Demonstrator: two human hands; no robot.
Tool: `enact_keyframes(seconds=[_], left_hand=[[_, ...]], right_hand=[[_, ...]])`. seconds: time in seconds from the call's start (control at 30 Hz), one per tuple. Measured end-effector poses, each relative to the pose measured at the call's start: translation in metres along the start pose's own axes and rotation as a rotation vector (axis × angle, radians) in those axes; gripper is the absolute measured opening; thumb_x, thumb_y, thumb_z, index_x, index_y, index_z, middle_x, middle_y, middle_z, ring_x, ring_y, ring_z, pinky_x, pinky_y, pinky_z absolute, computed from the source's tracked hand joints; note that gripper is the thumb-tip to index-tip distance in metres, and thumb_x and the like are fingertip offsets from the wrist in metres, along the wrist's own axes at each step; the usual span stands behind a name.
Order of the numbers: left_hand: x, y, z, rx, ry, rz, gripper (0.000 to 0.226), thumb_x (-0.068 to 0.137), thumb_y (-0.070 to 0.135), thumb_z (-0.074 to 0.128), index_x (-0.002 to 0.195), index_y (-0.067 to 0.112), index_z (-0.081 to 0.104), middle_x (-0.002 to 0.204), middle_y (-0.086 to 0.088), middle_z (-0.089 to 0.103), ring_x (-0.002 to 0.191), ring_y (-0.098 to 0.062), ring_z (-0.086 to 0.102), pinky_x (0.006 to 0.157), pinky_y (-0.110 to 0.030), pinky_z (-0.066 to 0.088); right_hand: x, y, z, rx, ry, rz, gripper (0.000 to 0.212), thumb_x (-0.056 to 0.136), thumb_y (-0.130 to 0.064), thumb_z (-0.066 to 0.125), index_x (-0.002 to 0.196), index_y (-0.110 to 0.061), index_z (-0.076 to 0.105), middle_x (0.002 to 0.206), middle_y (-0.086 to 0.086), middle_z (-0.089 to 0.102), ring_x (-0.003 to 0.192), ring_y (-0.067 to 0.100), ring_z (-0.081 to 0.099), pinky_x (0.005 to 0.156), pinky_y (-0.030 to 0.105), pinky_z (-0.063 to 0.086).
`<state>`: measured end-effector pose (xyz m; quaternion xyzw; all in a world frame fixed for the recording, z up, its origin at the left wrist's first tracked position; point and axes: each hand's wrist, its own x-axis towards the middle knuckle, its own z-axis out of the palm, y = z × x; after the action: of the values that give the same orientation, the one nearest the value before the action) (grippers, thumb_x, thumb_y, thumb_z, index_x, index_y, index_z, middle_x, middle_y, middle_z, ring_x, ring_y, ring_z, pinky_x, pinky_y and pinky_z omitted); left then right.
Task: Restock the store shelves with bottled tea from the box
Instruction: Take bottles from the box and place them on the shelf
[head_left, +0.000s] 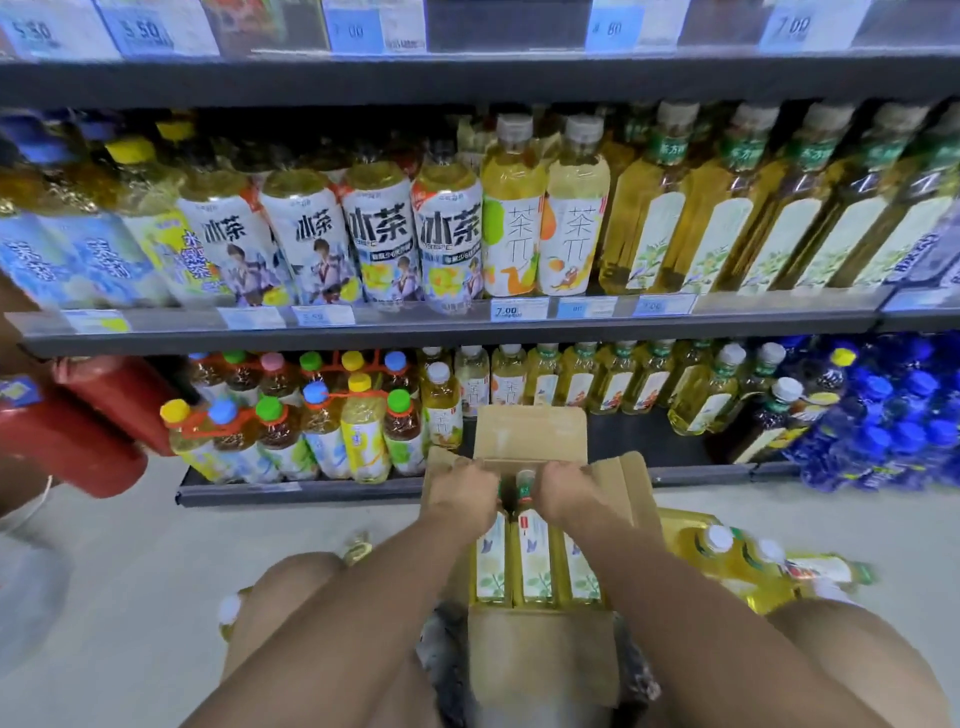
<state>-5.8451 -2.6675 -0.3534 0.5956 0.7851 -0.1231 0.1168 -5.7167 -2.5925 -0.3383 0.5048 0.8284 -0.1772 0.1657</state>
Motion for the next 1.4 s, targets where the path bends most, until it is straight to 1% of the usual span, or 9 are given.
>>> enact_keyframes(seconds=[0.2, 0.4, 0.6, 0.7, 0.8, 0.87, 1.0, 1.2, 1.4], left_hand=[[0.024, -0.004, 0.057, 0.062, -0.057, 0.046, 0.060, 0.101, 0.039, 0.043, 0.154, 0.013, 0.032, 0.159, -0.008, 0.033, 0.153, -0.033, 0.003, 0.119, -0.056, 0.008], [0.019, 0.004, 0.071, -0.012, -0.055, 0.029, 0.064, 0.106, 0.047, 0.016, 0.160, 0.012, 0.018, 0.167, -0.008, 0.017, 0.153, -0.032, -0.020, 0.119, -0.060, -0.010], [0.013, 0.003, 0.058, -0.148, -0.019, 0.055, 0.057, 0.106, 0.036, 0.025, 0.156, 0.010, 0.031, 0.164, -0.004, 0.028, 0.155, -0.025, -0.006, 0.123, -0.053, -0.007], [0.006, 0.011, 0.049, -0.299, -0.072, 0.089, 0.058, 0.094, 0.035, 0.038, 0.151, 0.021, 0.036, 0.150, -0.004, 0.048, 0.148, -0.028, 0.030, 0.122, -0.049, 0.018], [-0.006, 0.029, 0.035, -0.563, -0.164, 0.016, 0.074, 0.084, 0.039, 0.052, 0.151, 0.031, 0.023, 0.120, -0.004, 0.064, 0.102, -0.024, 0.063, 0.080, -0.037, 0.053], [-0.016, 0.040, 0.025, -0.762, -0.163, -0.055, 0.082, 0.086, 0.043, 0.062, 0.151, 0.038, 0.013, 0.110, 0.002, 0.065, 0.082, -0.016, 0.066, 0.061, -0.031, 0.050], [-0.029, 0.062, 0.004, -1.029, 0.008, -0.143, 0.095, 0.080, 0.048, 0.078, 0.149, 0.033, 0.015, 0.110, 0.011, 0.064, 0.089, -0.004, 0.063, 0.071, -0.027, 0.054], [-0.032, 0.074, -0.023, -0.976, 0.180, -0.249, 0.085, 0.076, 0.037, 0.084, 0.141, 0.021, 0.032, 0.097, 0.009, 0.062, 0.081, -0.012, 0.062, 0.058, -0.025, 0.048], [-0.031, 0.053, -0.018, -0.956, 0.207, -0.310, 0.075, 0.072, 0.032, 0.087, 0.128, 0.023, 0.038, 0.097, 0.003, 0.069, 0.083, -0.017, 0.067, 0.075, -0.040, 0.059]], right_hand=[[0.039, -0.007, 0.029, 0.028, -0.117, 0.017, 0.028, 0.099, -0.025, 0.048, 0.121, -0.013, 0.060, 0.125, 0.011, 0.062, 0.117, 0.030, 0.059, 0.091, 0.040, 0.048], [0.052, -0.018, 0.046, 0.175, -0.120, 0.184, 0.027, 0.092, -0.041, 0.056, 0.111, -0.023, 0.063, 0.120, 0.004, 0.066, 0.115, 0.028, 0.060, 0.093, 0.038, 0.048], [0.048, -0.009, 0.035, 0.370, -0.106, 0.244, 0.039, 0.084, -0.044, 0.064, 0.109, -0.014, 0.066, 0.095, 0.005, 0.066, 0.099, 0.027, 0.064, 0.080, 0.032, 0.052], [0.037, 0.005, 0.024, 0.483, -0.041, 0.164, 0.049, 0.081, -0.052, 0.065, 0.111, -0.013, 0.064, 0.103, 0.008, 0.069, 0.097, 0.028, 0.065, 0.073, 0.031, 0.053], [0.016, 0.015, 0.003, 0.592, 0.050, 0.060, 0.043, 0.083, -0.051, 0.065, 0.105, -0.014, 0.059, 0.098, 0.006, 0.068, 0.088, 0.025, 0.064, 0.064, 0.030, 0.047], [0.004, 0.021, -0.010, 0.627, 0.122, -0.008, 0.042, 0.085, -0.049, 0.063, 0.107, -0.013, 0.058, 0.096, 0.005, 0.067, 0.087, 0.025, 0.063, 0.062, 0.029, 0.041], [-0.012, 0.027, -0.036, 0.761, 0.270, -0.070, 0.038, 0.087, -0.045, 0.064, 0.104, -0.011, 0.062, 0.091, 0.005, 0.069, 0.086, 0.023, 0.063, 0.065, 0.030, 0.043], [-0.028, 0.041, -0.063, 0.793, 0.247, -0.164, 0.038, 0.085, -0.048, 0.067, 0.104, -0.015, 0.065, 0.095, 0.003, 0.071, 0.089, 0.021, 0.066, 0.079, 0.037, 0.054], [-0.037, 0.070, -0.037, 0.508, 0.178, -0.002, 0.034, 0.096, -0.030, 0.052, 0.126, -0.016, 0.060, 0.119, 0.005, 0.067, 0.115, 0.028, 0.058, 0.104, 0.039, 0.039]])
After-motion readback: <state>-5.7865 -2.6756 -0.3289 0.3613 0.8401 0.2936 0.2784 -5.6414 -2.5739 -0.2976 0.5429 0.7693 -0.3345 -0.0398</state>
